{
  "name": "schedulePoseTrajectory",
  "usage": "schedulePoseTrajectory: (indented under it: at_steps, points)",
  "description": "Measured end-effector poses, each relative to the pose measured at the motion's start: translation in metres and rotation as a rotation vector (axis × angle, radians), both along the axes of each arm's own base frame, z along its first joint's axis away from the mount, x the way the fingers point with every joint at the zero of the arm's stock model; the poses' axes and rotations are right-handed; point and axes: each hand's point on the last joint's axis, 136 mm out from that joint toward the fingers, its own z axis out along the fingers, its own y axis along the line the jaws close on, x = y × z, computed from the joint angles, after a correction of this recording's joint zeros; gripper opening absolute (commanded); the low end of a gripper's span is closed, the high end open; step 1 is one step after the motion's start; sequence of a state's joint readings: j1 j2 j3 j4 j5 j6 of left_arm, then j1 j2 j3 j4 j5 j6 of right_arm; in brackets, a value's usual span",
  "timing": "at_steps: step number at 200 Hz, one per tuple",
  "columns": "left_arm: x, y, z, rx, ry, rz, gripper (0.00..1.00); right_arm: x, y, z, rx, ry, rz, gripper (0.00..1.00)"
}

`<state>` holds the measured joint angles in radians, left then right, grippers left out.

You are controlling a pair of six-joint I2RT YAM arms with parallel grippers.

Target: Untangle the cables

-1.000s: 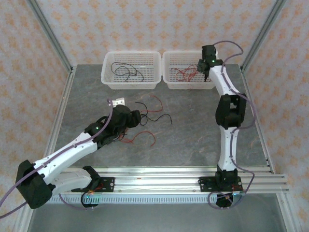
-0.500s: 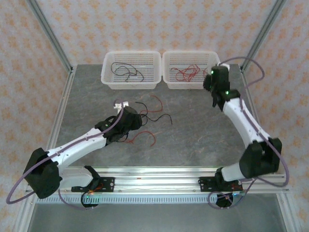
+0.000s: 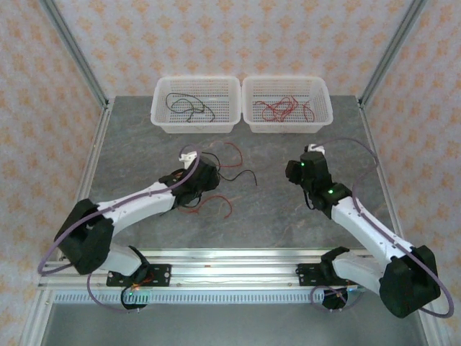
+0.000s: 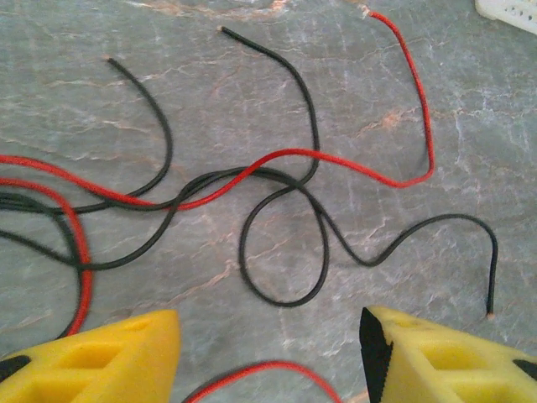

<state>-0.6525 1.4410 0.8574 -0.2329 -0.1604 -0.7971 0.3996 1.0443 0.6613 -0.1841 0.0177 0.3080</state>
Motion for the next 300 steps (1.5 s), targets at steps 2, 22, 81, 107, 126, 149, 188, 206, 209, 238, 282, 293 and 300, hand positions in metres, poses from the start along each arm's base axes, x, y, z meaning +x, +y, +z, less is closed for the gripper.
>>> schedulePoseTrajectory:
  at_steps: [2, 22, 81, 107, 126, 149, 188, 206, 209, 238, 282, 293, 300]
  points:
    - [0.002, -0.001, 0.000, -0.001, 0.001, -0.001, 0.57, -0.001, 0.000, -0.001, 0.001, 0.001, -0.001, 0.40]
    - [0.017, -0.011, -0.004, -0.010, 0.013, 0.000, 0.55, -0.004, -0.002, -0.002, 0.006, -0.002, -0.004, 0.40]
    - [0.025, -0.030, -0.038, -0.045, 0.103, -0.013, 0.44, -0.006, -0.004, 0.013, 0.021, -0.050, -0.010, 0.40]
    - [0.022, -0.031, -0.062, -0.027, 0.159, -0.012, 0.40, -0.007, -0.004, 0.014, 0.023, -0.056, -0.010, 0.40]
    - [0.021, -0.032, -0.075, -0.014, 0.187, -0.015, 0.39, -0.010, -0.006, 0.013, 0.025, -0.062, -0.009, 0.41]
    - [0.025, -0.034, -0.080, -0.001, 0.183, -0.014, 0.38, -0.013, -0.007, 0.013, 0.026, -0.068, -0.008, 0.41]
    - [0.040, -0.038, -0.074, 0.062, 0.133, -0.018, 0.37, -0.017, -0.008, 0.017, 0.033, -0.084, -0.008, 0.41]
    - [0.043, -0.040, -0.075, 0.109, 0.123, -0.024, 0.36, -0.017, -0.009, 0.017, 0.034, -0.086, -0.008, 0.41]
    - [0.043, -0.040, -0.076, 0.118, 0.123, -0.026, 0.36, -0.017, -0.009, 0.017, 0.034, -0.087, -0.008, 0.41]
    - [0.037, -0.038, -0.084, 0.185, 0.136, -0.039, 0.26, -0.018, -0.009, 0.020, 0.038, -0.095, -0.009, 0.41]
    - [0.037, -0.039, -0.084, 0.232, 0.124, -0.051, 0.00, -0.020, -0.010, 0.023, 0.043, -0.103, -0.010, 0.41]
    - [0.035, -0.041, -0.083, 0.245, 0.124, -0.063, 0.00, -0.020, -0.010, 0.024, 0.045, -0.106, -0.010, 0.41]
    - [0.034, -0.041, -0.083, 0.252, 0.126, -0.069, 0.00, -0.021, -0.010, 0.024, 0.045, -0.106, -0.010, 0.41]
